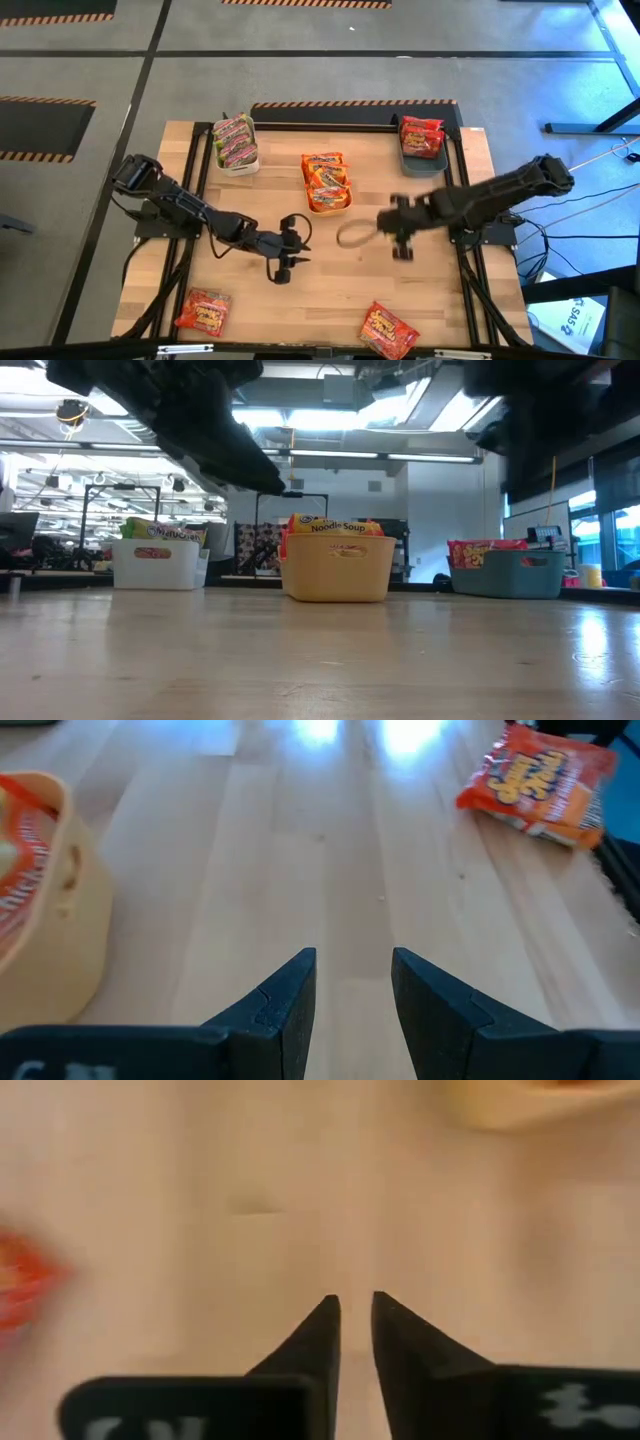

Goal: Sort Maruchan noodles
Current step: Put the right red noodle pack into the green bin

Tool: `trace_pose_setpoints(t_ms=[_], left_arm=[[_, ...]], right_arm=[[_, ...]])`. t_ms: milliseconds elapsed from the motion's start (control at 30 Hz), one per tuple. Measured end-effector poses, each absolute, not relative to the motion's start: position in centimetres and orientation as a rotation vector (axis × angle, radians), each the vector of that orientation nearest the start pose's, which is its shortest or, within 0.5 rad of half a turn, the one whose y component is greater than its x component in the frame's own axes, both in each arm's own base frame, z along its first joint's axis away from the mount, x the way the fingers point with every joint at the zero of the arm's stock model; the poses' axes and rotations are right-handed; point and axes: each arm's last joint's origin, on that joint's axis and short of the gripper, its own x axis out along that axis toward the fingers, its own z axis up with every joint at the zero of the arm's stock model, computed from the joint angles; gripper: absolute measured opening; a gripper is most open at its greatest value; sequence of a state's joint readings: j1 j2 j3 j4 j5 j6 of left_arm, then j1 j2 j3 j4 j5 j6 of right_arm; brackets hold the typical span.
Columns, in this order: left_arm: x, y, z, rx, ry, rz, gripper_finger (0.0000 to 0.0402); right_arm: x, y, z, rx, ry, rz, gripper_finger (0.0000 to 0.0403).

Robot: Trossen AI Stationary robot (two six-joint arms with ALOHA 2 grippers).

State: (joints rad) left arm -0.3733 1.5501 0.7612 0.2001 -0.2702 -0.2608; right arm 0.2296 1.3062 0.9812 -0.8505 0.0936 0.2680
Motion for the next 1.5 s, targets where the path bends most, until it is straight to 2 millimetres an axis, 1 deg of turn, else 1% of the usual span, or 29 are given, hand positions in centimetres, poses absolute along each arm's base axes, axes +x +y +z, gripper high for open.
trace_pose_setpoints(t_ms=[133,233,300,400,533,700,800,900,1000,1133,1200,1300,1500], left_arm=[[28.7,-11.5,18.3,-0.088,0.567,-0.05,0.0128],[28.4,-12.3,18.3,-0.109,0.563,-0.061,0.0128],[28.2,-12.8,18.3,-0.116,0.559,-0.055,0.0128],[27.9,-13.4,18.4,-0.117,0.548,-0.032,0.0128],[27.5,-14.0,18.4,-0.114,0.53,0.006,0.0128],[27.1,-14.7,18.4,-0.103,0.516,0.026,0.0128],[26.9,-14.9,18.4,-0.094,0.508,0.039,0.0128],[26.9,-14.9,18.5,-0.09,0.503,0.052,0.0128],[27.0,-14.8,18.5,-0.082,0.498,0.066,0.0128],[27.2,-14.4,18.5,-0.084,0.498,0.08,0.0128],[27.3,-14.2,18.5,-0.086,0.497,0.087,0.0128],[27.4,-13.9,18.5,-0.088,0.497,0.096,0.0128],[27.6,-13.8,18.6,-0.076,0.481,0.093,0.0128]], right_arm=[[22.8,9.4,23.6,0.089,1.116,0.194,0.0019],[21.9,12.3,22.8,0.109,1.061,0.329,0.0003],[21.4,14.2,22.2,0.137,1.023,0.387,0.0002],[21.0,16.5,21.0,0.172,1.02,0.431,0.0003],[21.0,18.9,19.1,0.146,1.044,0.464,0.0001],[21.2,20.6,16.4,0.137,1.108,0.493,0.0002],[21.7,21.2,15.5,0.164,1.114,0.536,0.0002],[22.0,21.8,15.1,0.182,1.095,0.598,0.0002],[22.2,22.1,14.8,0.157,1.077,0.635,0.0002],[22.5,22.0,14.3,0.097,1.055,0.631,0.0003],[22.7,21.8,14.0,0.075,1.048,0.617,0.0003],[23.4,21.1,13.9,0.043,1.016,0.551,0.0003],[25.5,18.5,13.8,-0.042,0.951,0.385,0.0003]])
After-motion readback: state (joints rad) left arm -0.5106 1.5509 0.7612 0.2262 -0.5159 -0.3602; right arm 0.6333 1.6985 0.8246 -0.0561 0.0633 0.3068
